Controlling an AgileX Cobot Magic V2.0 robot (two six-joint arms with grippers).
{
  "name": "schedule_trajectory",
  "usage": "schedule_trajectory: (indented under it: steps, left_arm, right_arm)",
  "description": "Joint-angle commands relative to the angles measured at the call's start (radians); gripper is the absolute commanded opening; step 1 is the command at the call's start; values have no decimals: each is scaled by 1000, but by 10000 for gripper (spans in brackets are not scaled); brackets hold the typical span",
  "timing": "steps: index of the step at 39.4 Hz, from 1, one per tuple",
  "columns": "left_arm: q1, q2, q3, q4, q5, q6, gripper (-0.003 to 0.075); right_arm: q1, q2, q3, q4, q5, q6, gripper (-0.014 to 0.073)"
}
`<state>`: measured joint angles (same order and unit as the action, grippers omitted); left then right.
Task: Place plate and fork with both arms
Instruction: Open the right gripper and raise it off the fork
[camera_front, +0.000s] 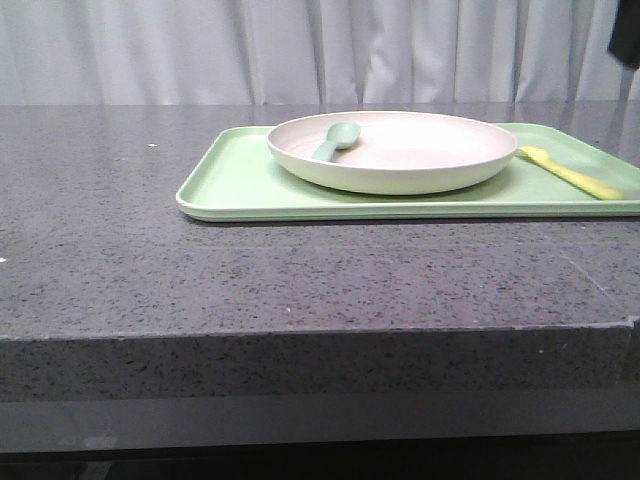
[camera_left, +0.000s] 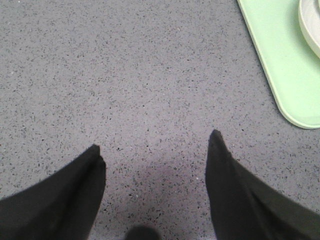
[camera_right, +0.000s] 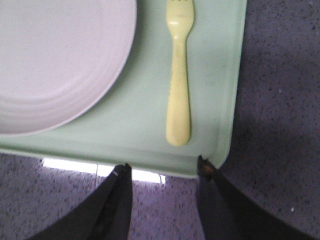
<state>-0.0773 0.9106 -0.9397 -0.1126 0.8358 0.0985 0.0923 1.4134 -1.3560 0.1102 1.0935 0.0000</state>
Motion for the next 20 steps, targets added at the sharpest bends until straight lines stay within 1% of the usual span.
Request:
schedule_trajectory:
  steps: [1, 7, 14, 20]
  left_arm:
    - [3, -4, -27, -5, -56, 1, 430]
    - [3, -4, -27, -5, -54, 1, 430]
    - [3, -4, -27, -5, -54, 1, 430]
    - [3, -4, -27, -5, -54, 1, 430]
  right_arm:
    - [5, -145, 60, -11, -16, -17, 342]
    - [5, -312, 193, -28, -23, -17, 342]
    - [5, -500, 354, -44, -70, -17, 342]
    - [5, -627, 456, -45, -120, -17, 342]
